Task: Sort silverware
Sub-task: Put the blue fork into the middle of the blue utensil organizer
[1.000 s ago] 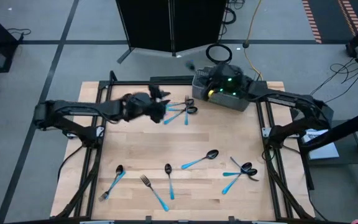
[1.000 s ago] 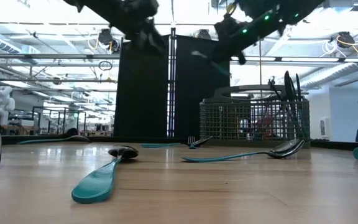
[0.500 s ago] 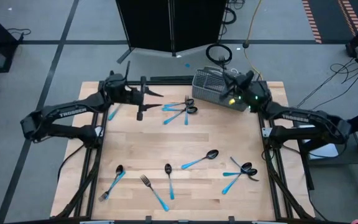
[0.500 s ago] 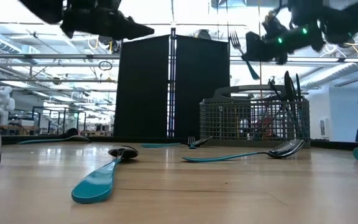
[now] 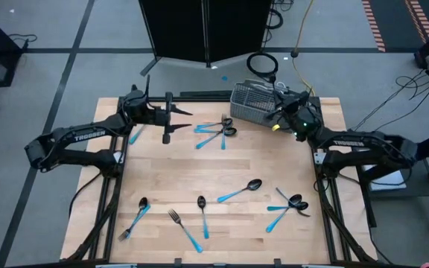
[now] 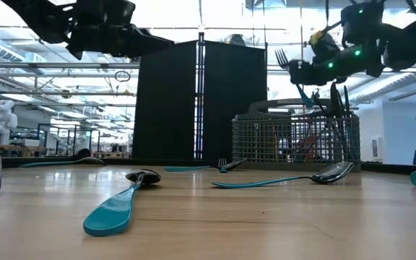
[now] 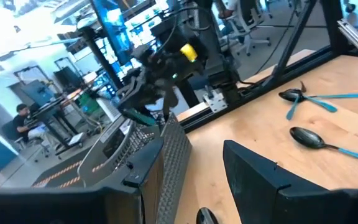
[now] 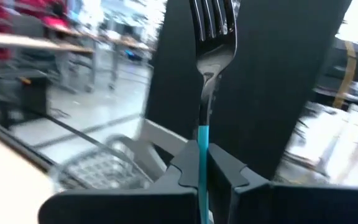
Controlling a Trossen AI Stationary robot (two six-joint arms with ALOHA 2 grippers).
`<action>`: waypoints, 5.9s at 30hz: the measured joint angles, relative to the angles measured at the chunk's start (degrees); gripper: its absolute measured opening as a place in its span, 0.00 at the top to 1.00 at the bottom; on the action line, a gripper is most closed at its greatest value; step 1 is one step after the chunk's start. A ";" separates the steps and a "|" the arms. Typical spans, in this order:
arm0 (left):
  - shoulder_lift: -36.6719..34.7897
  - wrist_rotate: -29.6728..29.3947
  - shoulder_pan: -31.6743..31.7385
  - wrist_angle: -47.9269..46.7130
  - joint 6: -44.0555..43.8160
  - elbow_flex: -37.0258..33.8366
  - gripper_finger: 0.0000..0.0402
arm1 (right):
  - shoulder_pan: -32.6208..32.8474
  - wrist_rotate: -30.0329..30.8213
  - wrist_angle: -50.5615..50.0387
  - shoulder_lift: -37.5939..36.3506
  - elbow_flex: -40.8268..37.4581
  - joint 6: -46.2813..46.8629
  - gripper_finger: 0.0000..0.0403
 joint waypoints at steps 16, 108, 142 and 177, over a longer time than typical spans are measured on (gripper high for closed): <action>0.00 1.28 0.00 -0.66 0.28 0.00 0.60 | -0.51 2.10 5.95 5.76 0.22 -0.91 1.00; 9.46 5.63 -4.93 -2.78 -17.32 0.04 0.60 | 24.34 -19.58 -17.19 22.99 29.53 13.03 0.77; 9.51 -19.35 -22.11 -7.75 -34.22 0.04 0.60 | 25.31 -19.67 -26.32 24.03 29.53 4.95 0.77; 38.96 -22.13 -8.73 -12.56 -29.65 17.96 0.60 | 25.14 -19.30 -32.71 23.98 29.51 -1.08 0.77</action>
